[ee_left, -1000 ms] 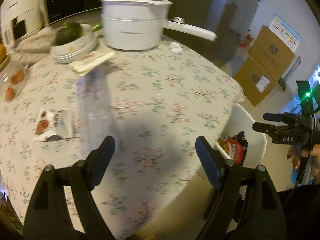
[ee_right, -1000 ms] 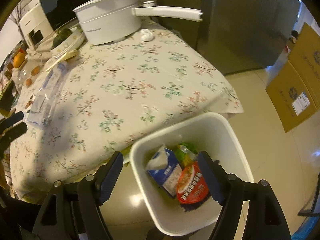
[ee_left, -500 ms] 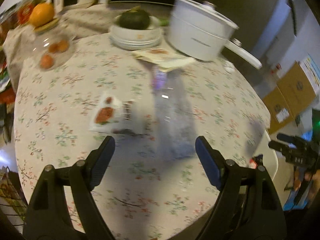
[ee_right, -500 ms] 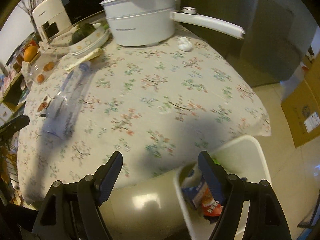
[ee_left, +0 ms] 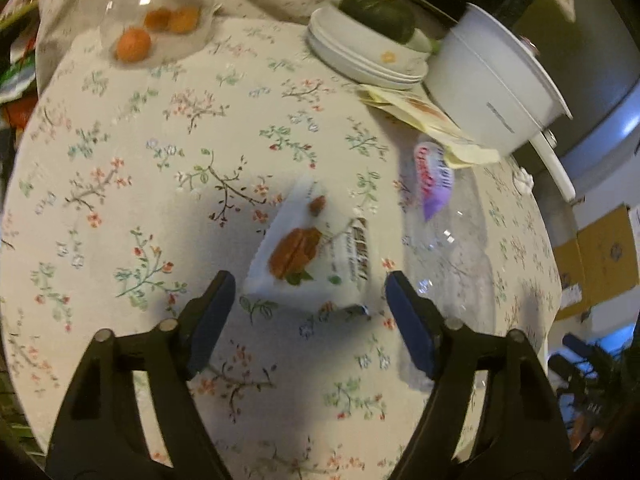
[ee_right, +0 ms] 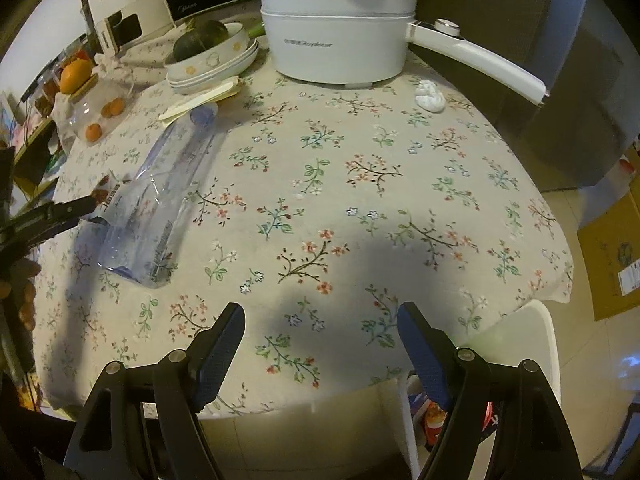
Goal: Collect trash
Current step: 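Grasp the white snack packet with the left tool, then grasp the white-and-orange snack bag with the right tool while the left tool holds its packet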
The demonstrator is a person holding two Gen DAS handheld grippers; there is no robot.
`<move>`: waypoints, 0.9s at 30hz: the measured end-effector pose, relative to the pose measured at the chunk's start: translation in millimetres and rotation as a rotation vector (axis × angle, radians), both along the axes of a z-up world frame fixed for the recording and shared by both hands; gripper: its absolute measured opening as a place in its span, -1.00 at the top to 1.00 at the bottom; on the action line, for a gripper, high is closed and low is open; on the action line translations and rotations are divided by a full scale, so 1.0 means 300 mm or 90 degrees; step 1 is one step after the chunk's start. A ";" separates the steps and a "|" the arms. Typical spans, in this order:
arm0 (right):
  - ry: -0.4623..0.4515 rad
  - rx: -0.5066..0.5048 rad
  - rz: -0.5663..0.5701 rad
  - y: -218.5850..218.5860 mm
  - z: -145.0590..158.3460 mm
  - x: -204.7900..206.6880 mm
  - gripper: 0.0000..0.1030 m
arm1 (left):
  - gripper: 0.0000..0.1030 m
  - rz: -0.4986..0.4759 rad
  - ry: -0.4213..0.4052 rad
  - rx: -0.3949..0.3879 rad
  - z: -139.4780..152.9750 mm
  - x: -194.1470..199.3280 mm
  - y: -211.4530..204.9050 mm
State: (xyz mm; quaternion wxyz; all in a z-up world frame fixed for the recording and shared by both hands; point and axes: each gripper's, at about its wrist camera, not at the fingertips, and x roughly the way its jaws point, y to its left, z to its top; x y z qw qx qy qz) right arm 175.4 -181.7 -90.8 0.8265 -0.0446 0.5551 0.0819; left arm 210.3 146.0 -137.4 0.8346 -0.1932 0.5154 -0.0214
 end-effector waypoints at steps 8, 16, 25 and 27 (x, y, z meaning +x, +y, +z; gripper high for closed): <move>0.006 -0.008 0.000 0.019 -0.016 0.001 -0.55 | 0.86 0.009 -0.010 -0.017 -0.020 0.005 0.006; -0.002 0.007 -0.011 0.043 -0.009 0.020 -0.55 | 0.94 0.000 -0.061 0.000 0.084 -0.024 0.040; -0.038 0.068 -0.031 0.147 0.046 0.167 -0.55 | 0.94 -0.031 -0.151 0.078 0.289 -0.079 0.052; -0.049 0.079 -0.031 0.187 0.051 0.215 -0.55 | 0.94 -0.035 -0.162 0.081 0.319 -0.088 0.058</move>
